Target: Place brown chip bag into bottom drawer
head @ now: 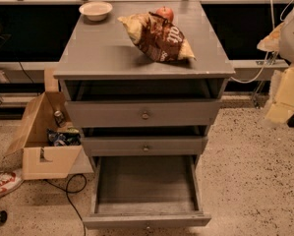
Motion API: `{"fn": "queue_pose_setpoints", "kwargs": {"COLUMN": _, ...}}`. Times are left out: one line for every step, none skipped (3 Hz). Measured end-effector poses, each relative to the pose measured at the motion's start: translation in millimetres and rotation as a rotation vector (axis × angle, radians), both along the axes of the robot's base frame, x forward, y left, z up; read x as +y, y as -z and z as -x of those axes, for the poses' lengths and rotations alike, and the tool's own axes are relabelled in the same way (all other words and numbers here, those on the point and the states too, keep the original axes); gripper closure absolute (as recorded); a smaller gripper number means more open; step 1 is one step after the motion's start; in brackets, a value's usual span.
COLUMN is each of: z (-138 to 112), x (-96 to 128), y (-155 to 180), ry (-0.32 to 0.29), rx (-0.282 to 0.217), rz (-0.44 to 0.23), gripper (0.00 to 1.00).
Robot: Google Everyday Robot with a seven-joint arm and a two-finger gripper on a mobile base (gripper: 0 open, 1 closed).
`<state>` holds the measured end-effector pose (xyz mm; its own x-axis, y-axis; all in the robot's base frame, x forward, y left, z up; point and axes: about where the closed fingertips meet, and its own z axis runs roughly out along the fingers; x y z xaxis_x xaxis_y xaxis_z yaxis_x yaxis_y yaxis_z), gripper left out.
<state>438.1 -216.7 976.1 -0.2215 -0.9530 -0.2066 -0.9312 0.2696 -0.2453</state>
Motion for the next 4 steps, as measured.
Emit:
{"fn": "queue_pose_setpoints", "kwargs": {"z": 0, "x": 0, "y": 0, "ry": 0.0, "rx": 0.0, "rz": 0.0, "gripper": 0.0}}
{"fn": "queue_pose_setpoints", "kwargs": {"z": -30, "x": 9, "y": -7, "ry": -0.007, "rx": -0.064, "rz": -0.02, "gripper": 0.0}}
{"fn": "queue_pose_setpoints", "kwargs": {"z": -80, "x": 20, "y": -7, "ry": 0.041, "rx": -0.129, "rz": -0.094, "gripper": 0.0}}
{"fn": "queue_pose_setpoints", "kwargs": {"z": -136, "x": 33, "y": -2, "ry": 0.154, "rx": -0.202, "rz": -0.209, "gripper": 0.0}}
